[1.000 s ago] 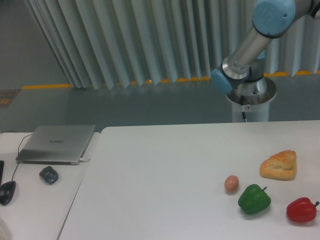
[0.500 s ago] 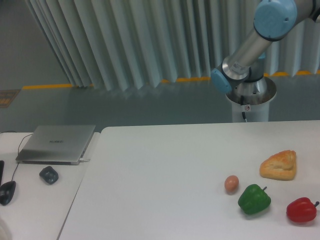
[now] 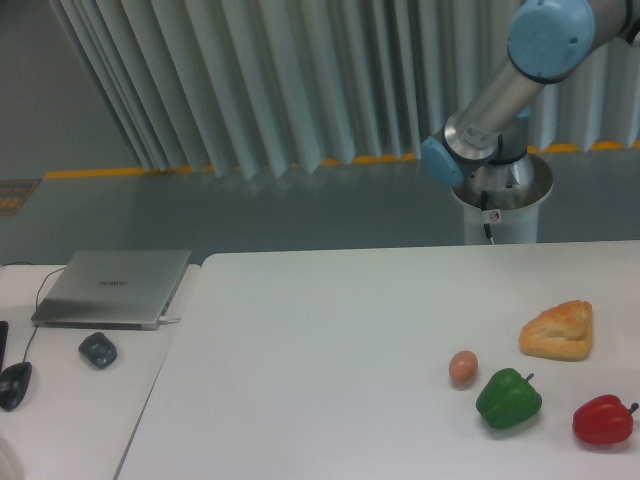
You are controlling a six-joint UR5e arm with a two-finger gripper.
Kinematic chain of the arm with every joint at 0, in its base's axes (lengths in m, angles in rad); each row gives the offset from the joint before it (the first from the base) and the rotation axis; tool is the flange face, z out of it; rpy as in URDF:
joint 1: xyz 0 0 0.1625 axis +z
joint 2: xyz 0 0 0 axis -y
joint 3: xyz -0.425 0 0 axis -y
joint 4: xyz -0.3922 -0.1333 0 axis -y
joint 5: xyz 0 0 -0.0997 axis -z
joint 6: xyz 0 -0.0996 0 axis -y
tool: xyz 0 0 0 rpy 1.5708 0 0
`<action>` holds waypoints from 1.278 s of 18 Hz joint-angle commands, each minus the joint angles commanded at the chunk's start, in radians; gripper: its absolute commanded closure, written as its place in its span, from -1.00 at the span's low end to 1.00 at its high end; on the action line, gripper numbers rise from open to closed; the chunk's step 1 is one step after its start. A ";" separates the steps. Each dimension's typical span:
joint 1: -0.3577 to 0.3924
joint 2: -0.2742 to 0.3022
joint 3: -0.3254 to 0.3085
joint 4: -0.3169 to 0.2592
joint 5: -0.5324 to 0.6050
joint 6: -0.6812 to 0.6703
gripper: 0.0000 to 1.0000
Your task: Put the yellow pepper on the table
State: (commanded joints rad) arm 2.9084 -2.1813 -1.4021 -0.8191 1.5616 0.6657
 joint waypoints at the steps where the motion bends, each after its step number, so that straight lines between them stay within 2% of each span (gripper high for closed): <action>1: 0.003 0.008 0.005 0.000 0.000 0.003 -0.31; 5: 0.006 0.040 0.005 -0.005 -0.005 0.014 -0.26; 11: -0.050 0.221 -0.081 -0.029 -0.061 0.043 -0.26; 13: -0.101 0.302 -0.115 -0.057 -0.074 0.041 -0.26; 16: -0.176 0.362 -0.159 -0.063 -0.057 0.034 -0.26; 19: -0.259 0.376 -0.210 -0.060 -0.006 0.031 -0.26; 23: -0.317 0.344 -0.229 -0.057 0.078 0.054 -0.26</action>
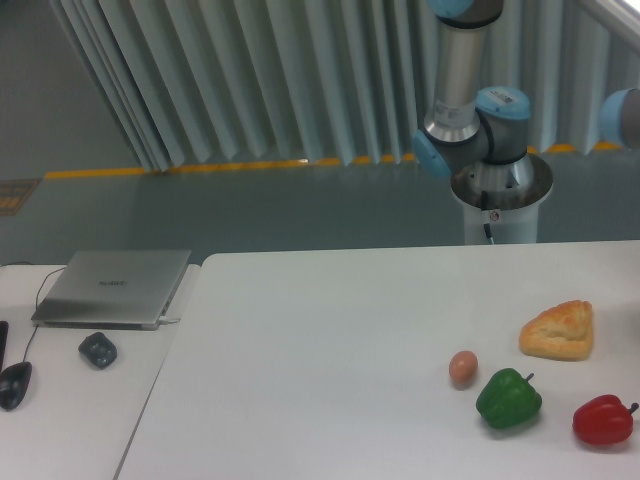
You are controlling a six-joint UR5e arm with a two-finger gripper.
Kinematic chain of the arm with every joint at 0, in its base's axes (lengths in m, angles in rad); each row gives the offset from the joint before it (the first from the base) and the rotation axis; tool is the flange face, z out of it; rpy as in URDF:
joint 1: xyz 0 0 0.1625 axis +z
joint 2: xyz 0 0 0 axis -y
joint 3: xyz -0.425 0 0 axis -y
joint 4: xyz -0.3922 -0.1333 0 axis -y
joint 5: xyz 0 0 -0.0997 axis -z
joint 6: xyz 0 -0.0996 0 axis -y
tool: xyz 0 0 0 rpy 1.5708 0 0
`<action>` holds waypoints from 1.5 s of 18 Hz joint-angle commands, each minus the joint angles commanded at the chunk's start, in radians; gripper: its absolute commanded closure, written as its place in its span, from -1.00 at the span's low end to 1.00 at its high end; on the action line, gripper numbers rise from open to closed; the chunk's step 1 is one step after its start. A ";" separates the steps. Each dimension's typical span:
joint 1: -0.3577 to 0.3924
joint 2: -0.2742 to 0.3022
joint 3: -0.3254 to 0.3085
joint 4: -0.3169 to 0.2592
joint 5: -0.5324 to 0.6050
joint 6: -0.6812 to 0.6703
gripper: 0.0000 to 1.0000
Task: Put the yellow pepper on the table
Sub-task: 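Carry the yellow pepper in the gripper down beside the bread bun, then lower the held yellow pepper onto the table surface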
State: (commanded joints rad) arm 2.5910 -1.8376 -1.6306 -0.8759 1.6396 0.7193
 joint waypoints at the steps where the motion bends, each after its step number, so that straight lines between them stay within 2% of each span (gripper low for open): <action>1: -0.014 -0.015 -0.011 0.000 0.026 0.038 -0.26; 7: -0.019 -0.031 -0.063 0.000 0.054 0.176 -0.26; 11: -0.040 -0.037 -0.092 0.000 0.084 0.200 -0.28; 15: -0.068 -0.051 -0.092 0.002 0.115 0.200 -0.53; 16: -0.068 -0.054 -0.091 0.002 0.115 0.200 -0.69; 17: -0.074 -0.058 -0.091 0.002 0.115 0.200 -0.96; 21: -0.077 -0.051 -0.091 0.002 0.115 0.203 -1.00; 24: -0.078 -0.042 -0.075 0.002 0.106 0.212 -1.00; 25: -0.080 -0.042 -0.040 -0.006 0.105 0.213 -1.00; 26: -0.075 -0.038 -0.014 -0.035 0.070 0.212 -1.00; 27: -0.066 -0.038 0.018 -0.095 0.016 0.210 -1.00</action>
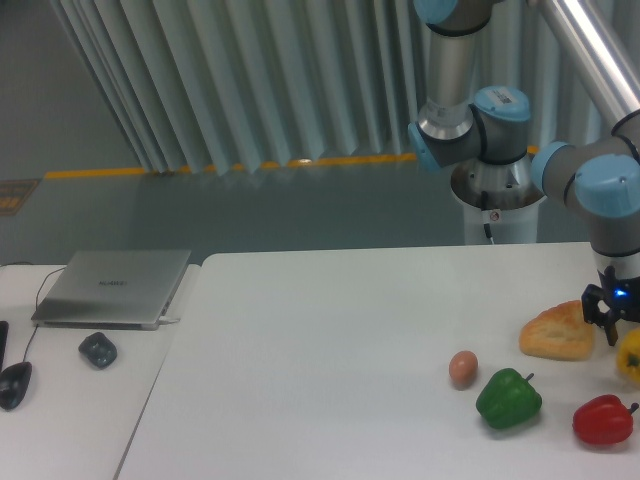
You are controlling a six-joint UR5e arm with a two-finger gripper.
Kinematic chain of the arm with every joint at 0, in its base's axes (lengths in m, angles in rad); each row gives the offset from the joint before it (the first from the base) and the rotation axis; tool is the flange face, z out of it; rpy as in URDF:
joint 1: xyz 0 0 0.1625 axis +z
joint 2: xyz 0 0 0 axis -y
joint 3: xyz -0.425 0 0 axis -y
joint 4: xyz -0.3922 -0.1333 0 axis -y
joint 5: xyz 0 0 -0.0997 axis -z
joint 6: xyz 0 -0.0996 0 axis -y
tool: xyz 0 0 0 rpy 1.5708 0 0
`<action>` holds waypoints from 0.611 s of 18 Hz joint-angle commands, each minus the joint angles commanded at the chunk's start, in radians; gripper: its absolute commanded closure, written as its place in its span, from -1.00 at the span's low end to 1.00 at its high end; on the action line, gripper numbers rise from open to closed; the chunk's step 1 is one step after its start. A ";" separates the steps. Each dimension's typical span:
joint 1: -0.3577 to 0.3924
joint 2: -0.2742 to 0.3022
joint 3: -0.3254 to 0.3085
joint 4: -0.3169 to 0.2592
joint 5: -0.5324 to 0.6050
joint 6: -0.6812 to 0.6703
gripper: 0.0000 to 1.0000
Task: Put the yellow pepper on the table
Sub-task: 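Lower the held yellow pepper onto the table surface, then open the gripper and lift it off the yellow pepper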
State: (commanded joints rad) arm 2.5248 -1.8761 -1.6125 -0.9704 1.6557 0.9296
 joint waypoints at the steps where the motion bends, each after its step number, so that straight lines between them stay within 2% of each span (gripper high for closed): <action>1: 0.011 0.000 0.025 -0.046 -0.026 0.000 -1.00; 4: 0.031 -0.003 0.106 -0.174 -0.054 0.015 -1.00; 5: 0.034 -0.003 0.123 -0.189 -0.059 0.058 -1.00; 7: 0.038 -0.003 0.152 -0.206 -0.076 0.165 -1.00; 9: 0.067 0.005 0.157 -0.257 -0.074 0.346 -1.00; 11: 0.089 0.015 0.154 -0.274 -0.071 0.522 -1.00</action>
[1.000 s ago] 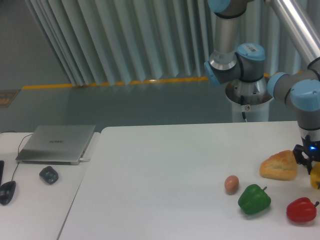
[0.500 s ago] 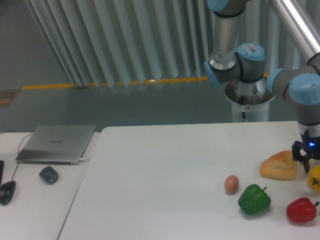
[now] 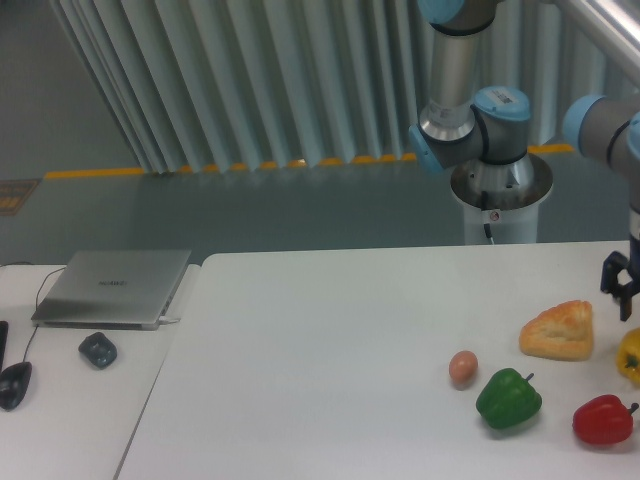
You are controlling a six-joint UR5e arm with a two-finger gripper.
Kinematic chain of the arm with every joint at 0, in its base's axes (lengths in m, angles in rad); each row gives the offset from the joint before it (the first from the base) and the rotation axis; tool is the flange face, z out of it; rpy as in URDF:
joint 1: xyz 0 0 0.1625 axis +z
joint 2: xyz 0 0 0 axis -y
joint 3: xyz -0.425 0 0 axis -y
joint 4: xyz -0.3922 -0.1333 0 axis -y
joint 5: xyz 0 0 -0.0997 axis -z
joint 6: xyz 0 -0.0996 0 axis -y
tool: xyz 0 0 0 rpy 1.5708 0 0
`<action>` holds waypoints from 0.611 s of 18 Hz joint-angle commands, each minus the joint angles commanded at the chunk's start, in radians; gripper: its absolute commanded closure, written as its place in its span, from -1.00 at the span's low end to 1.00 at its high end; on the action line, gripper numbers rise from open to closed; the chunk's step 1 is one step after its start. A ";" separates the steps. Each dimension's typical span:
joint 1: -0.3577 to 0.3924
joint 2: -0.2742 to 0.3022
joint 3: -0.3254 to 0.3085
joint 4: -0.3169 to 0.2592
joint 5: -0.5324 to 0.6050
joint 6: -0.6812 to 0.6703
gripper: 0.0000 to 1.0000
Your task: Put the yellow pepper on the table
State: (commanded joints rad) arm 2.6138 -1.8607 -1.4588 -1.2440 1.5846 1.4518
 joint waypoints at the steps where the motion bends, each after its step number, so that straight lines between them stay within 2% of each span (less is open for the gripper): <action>1: 0.011 0.002 -0.003 -0.002 0.000 0.071 -1.00; 3: 0.022 0.002 -0.012 -0.006 0.000 0.174 -1.00; 11: 0.026 -0.006 -0.037 -0.006 -0.003 0.203 -1.00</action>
State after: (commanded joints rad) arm 2.6400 -1.8668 -1.4956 -1.2502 1.5815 1.6551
